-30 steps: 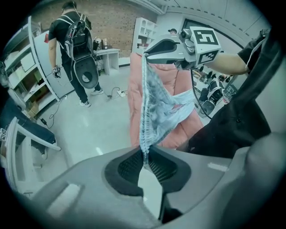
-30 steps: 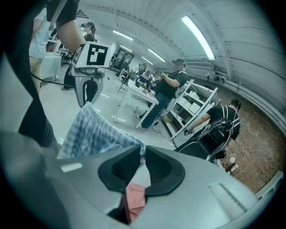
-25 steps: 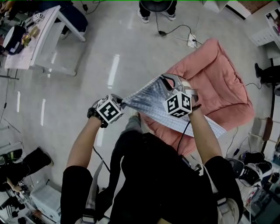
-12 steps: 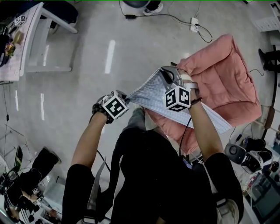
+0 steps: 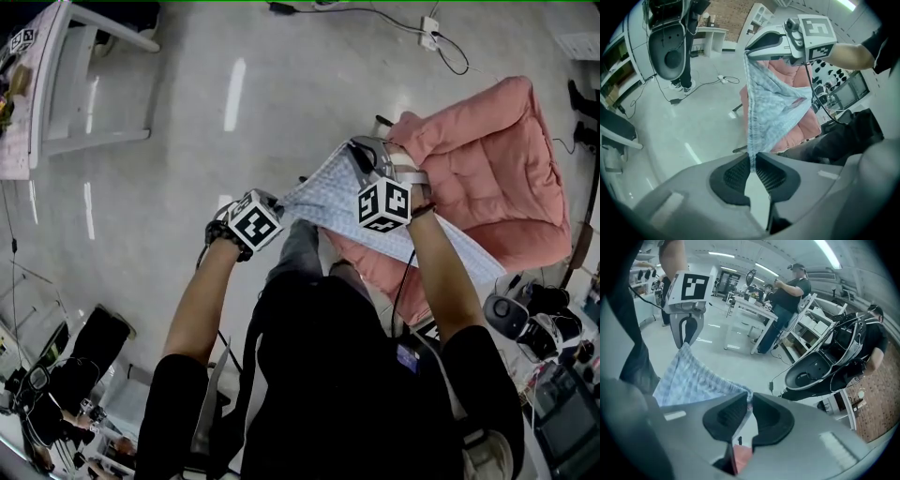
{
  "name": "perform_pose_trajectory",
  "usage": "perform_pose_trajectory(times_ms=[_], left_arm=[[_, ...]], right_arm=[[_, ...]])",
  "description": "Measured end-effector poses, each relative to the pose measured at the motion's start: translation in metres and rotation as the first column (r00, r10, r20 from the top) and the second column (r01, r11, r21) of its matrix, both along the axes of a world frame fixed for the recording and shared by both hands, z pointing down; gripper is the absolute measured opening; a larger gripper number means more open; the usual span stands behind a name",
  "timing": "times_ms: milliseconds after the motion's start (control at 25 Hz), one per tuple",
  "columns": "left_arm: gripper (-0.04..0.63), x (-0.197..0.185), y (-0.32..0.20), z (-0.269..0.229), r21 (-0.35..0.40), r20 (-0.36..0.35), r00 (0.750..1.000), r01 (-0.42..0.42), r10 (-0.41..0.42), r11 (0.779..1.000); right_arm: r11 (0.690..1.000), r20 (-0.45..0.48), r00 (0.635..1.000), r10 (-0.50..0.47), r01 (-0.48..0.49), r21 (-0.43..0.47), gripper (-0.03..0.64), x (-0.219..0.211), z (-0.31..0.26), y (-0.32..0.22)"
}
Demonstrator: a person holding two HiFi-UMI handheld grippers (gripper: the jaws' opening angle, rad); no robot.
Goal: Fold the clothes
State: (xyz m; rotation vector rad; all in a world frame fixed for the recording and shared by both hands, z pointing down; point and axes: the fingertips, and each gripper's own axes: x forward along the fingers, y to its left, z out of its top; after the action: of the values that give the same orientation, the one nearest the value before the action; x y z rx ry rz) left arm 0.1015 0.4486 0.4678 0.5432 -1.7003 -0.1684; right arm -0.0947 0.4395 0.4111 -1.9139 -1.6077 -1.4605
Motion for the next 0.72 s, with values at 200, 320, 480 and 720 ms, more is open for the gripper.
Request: perform_pose_trajectory(times_ms=[200,320,480,720], left_arm=[[0.048,-0.011,0.012,0.021,-0.015,0.043,0.998,0.044,-0.043,0.999],[0.048,-0.017,0.008,0.030,-0.018,0.050,0.996,0.070,-0.069,0.997],[0.052,-0.016,0.008,0.042,-0.008,0.031,0.995,0.095,-0.095,0.995],[0.058,-0.012,0.007,0.048,0.004,0.005,0.994,0.109,-0.109,0.994]], right_arm=[[1.000,0.003,1.000,0.014,-0.014,0.023,0.043,-0.007,0.027,0.014],[0.999,-0.002,1.000,0.023,-0.023,0.038,0.043,-0.013,0.041,0.012],[0.998,0.001,1.000,0.012,-0.012,0.063,0.043,-0.014,0.055,0.012],[0.996,0.002,1.000,0.007,-0.007,0.085,0.045,-0.009,0.066,0.012]])
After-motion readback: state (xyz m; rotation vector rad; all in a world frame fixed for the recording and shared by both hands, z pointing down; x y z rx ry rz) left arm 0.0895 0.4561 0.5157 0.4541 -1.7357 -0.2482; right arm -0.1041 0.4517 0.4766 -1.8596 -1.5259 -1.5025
